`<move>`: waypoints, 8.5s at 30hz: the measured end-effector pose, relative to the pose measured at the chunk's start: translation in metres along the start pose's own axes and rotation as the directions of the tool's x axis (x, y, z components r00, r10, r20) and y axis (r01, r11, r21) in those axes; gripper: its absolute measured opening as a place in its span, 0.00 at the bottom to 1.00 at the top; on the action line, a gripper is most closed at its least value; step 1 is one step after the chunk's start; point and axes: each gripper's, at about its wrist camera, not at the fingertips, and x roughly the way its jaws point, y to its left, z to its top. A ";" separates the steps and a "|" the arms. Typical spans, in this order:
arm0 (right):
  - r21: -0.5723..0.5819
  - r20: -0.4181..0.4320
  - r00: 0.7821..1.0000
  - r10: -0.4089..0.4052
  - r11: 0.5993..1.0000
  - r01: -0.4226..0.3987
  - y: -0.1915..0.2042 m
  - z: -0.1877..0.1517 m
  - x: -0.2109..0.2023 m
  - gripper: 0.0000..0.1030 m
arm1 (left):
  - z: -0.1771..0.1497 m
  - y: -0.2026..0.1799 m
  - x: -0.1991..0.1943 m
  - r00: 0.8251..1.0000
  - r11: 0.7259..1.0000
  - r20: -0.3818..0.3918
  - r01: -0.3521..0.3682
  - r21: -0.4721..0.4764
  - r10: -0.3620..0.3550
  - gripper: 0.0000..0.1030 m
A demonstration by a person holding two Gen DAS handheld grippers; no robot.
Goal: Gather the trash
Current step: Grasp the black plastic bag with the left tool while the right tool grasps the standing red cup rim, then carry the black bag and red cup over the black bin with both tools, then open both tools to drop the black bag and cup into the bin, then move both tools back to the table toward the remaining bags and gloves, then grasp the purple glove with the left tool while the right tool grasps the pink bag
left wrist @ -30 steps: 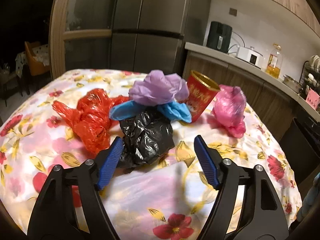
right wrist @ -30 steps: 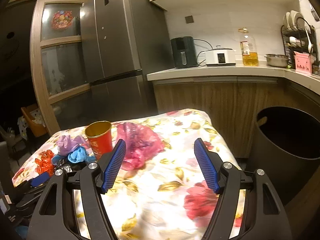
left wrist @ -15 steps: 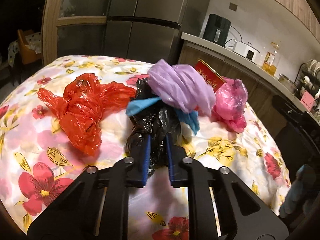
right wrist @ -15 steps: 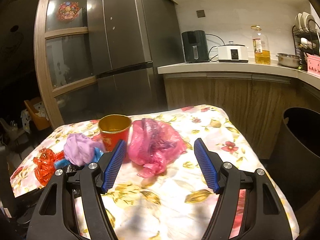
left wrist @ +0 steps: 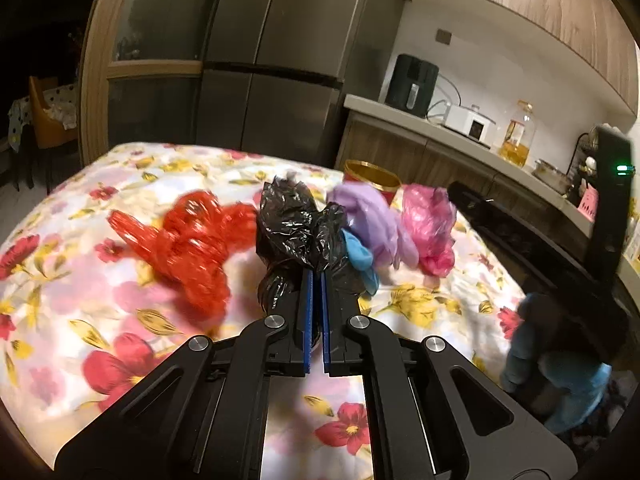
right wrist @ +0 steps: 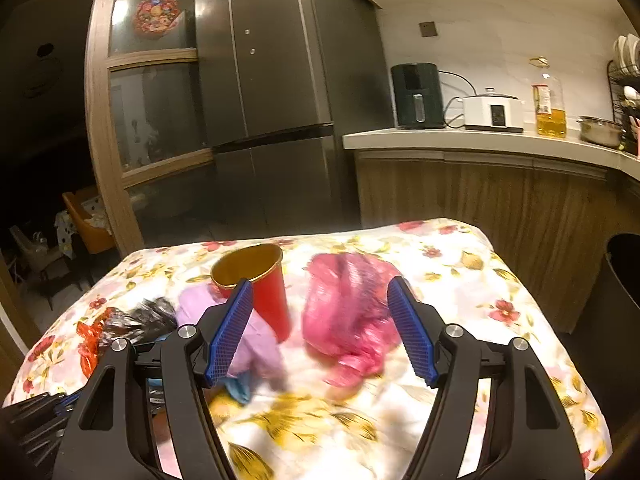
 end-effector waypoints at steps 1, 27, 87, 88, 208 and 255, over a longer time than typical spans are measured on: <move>-0.004 0.002 1.000 0.008 1.000 -0.008 0.004 0.002 0.002 0.64 | 0.002 0.001 -0.003 1.000 1.000 0.008 0.001 -0.001 -0.001 0.03; 0.041 -0.180 0.981 0.066 0.997 -0.059 0.024 0.002 0.078 0.25 | 0.020 0.020 -0.024 0.997 1.000 0.074 0.015 -0.024 -0.014 0.03; 0.256 0.158 0.947 -0.279 0.938 0.234 -0.192 0.031 -0.165 0.06 | 0.030 -0.224 -0.040 0.915 0.905 0.132 0.340 0.254 -0.381 0.03; 0.274 0.161 0.938 -0.308 0.927 0.258 -0.204 0.031 -0.170 0.06 | 0.029 -0.234 -0.038 0.909 0.898 0.127 0.354 0.263 -0.396 0.03; 0.084 0.057 0.985 -0.165 0.984 0.160 -0.074 0.000 -0.076 0.66 | -0.012 -0.042 0.005 0.989 0.991 0.064 -0.132 0.034 0.130 0.73; 0.023 -0.028 0.994 -0.104 0.994 0.105 -0.032 -0.009 0.019 0.03 | -0.006 -0.014 0.039 0.999 0.999 -0.037 0.025 -0.033 -0.027 0.07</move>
